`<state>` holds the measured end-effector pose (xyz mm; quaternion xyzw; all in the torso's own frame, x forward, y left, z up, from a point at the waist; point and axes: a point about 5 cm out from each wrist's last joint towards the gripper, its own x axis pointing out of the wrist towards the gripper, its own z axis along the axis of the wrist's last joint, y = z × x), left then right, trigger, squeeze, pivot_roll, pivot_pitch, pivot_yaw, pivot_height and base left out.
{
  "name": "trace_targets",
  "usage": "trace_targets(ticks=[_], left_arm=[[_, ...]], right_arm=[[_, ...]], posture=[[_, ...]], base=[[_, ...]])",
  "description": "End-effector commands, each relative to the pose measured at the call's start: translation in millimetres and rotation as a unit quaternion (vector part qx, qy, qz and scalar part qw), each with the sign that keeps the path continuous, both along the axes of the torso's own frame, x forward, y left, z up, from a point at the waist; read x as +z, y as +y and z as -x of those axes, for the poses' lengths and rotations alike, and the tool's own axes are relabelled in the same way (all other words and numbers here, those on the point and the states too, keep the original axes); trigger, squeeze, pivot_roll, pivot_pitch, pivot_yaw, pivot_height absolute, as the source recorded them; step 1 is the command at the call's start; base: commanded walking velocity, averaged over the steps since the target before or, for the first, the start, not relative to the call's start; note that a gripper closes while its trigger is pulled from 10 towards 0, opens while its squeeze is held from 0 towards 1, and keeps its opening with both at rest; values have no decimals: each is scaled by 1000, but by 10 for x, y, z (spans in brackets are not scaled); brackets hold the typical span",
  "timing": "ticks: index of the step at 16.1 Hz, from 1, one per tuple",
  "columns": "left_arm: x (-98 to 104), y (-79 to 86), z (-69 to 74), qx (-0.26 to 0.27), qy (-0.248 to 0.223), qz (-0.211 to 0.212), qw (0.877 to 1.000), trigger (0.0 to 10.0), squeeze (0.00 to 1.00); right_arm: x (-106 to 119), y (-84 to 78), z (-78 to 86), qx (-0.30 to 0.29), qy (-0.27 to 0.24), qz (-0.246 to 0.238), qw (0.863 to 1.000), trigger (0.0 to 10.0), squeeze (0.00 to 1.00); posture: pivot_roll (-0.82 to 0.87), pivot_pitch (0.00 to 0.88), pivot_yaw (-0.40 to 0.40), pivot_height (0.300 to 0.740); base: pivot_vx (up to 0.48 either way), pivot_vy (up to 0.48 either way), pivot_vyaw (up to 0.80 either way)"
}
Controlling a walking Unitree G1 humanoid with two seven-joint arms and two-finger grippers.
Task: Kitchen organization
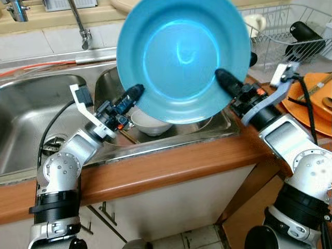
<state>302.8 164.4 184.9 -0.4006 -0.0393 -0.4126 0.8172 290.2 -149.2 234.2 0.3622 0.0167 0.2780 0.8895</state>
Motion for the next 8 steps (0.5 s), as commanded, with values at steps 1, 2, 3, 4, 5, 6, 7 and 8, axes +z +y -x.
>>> trace_targets(ticks=[1,2,3,4,5,6,7,8], left_arm=[[161,32,-14,6,-34,18,999,0,0],[167,75,-31,24,-24,22,999,0,0],[165,103,-44,36,-16,22,999,0,0],[152,157,-62,57,-8,20,998,0,0],[143,193,-70,69,-3,19,997,0,0],[117,254,-86,87,9,16,996,0,0],[72,322,-108,110,29,4,994,0,0],[17,387,-132,134,53,-15,989,0,0]], right_arm=[[-60,-29,-15,-10,20,6,1000,10000,1000],[-66,-41,-17,-14,20,14,1000,10000,1000],[-71,-53,-19,-17,20,21,999,10000,1000],[-77,-80,-20,-21,21,31,999,10000,8],[-81,-102,-19,-25,21,38,999,10000,0],[-84,-148,-18,-32,17,58,998,10000,0],[-94,-205,-11,-38,12,88,995,10000,0],[-113,-248,10,-39,6,132,990,10000,0]], posture=[[-37,0,64,740],[-37,0,64,740],[-37,0,64,740],[-37,0,64,740],[-37,0,64,740],[-34,0,63,740],[-34,0,63,740],[-34,0,63,740]], base=[[0,0,0],[0,0,0],[0,0,0],[0,0,0],[0,0,0],[0,0,0],[0,0,0],[0,0,0]])
